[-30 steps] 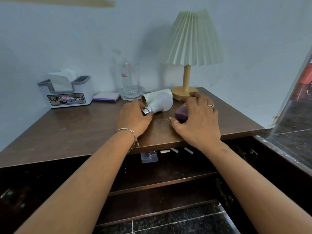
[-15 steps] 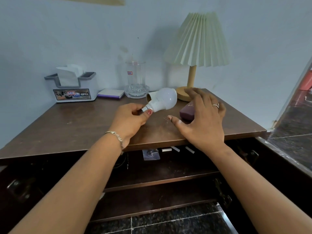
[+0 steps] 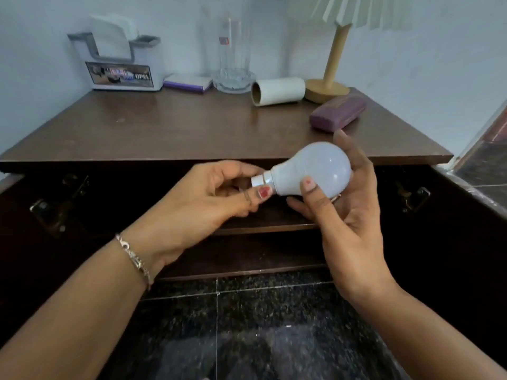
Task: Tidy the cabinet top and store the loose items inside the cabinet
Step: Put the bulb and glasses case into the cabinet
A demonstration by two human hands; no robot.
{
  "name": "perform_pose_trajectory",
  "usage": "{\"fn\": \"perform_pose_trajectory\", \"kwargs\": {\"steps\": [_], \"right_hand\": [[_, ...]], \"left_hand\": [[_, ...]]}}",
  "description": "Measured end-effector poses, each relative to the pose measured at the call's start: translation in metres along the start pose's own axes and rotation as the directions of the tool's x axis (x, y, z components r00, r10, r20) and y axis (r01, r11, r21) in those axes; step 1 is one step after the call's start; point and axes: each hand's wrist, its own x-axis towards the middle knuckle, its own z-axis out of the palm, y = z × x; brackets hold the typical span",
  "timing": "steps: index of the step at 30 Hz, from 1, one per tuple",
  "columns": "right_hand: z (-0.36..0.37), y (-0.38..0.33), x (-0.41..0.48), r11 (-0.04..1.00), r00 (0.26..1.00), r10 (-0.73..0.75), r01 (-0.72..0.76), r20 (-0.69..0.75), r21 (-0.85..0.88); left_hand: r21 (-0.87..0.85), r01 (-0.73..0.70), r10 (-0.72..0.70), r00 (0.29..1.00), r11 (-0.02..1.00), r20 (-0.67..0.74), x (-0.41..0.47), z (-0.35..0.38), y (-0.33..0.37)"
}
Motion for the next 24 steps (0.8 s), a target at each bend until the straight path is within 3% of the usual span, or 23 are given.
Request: {"fn": "perform_pose_trajectory", "kwargs": {"steps": [5,10,13,18,24], "right_hand": [[0.006,0.015,-0.032,0.886,0.918,0.392,-0.362,-0.05,0.291],[0.007,0.053,-0.053,0.582,0.647,0.762,-0.67,-0.023,0.46],[0.009,0.073,-0.064,0.471,0.529,0.848,-0.74,-0.016,0.48],[0.011,0.11,-0.071,0.357,0.412,0.911,-0.812,0.02,0.461],[0.025,0.165,-0.055,0.323,0.337,0.941,-0.921,0.026,0.218]], "left_hand": [[-0.122,0.102,-0.103,0.995,0.987,-0.002,-0.027,0.007,-0.038],[-0.396,0.336,-0.365,0.931,0.854,0.002,-0.043,0.013,-0.087],[-0.506,0.451,-0.494,0.868,0.736,0.055,-0.052,0.015,-0.114],[-0.65,0.501,-0.617,0.784,0.571,0.062,-0.058,0.017,-0.149],[-0.673,0.511,-0.718,0.695,0.535,-0.043,-0.048,0.008,-0.201]]}}
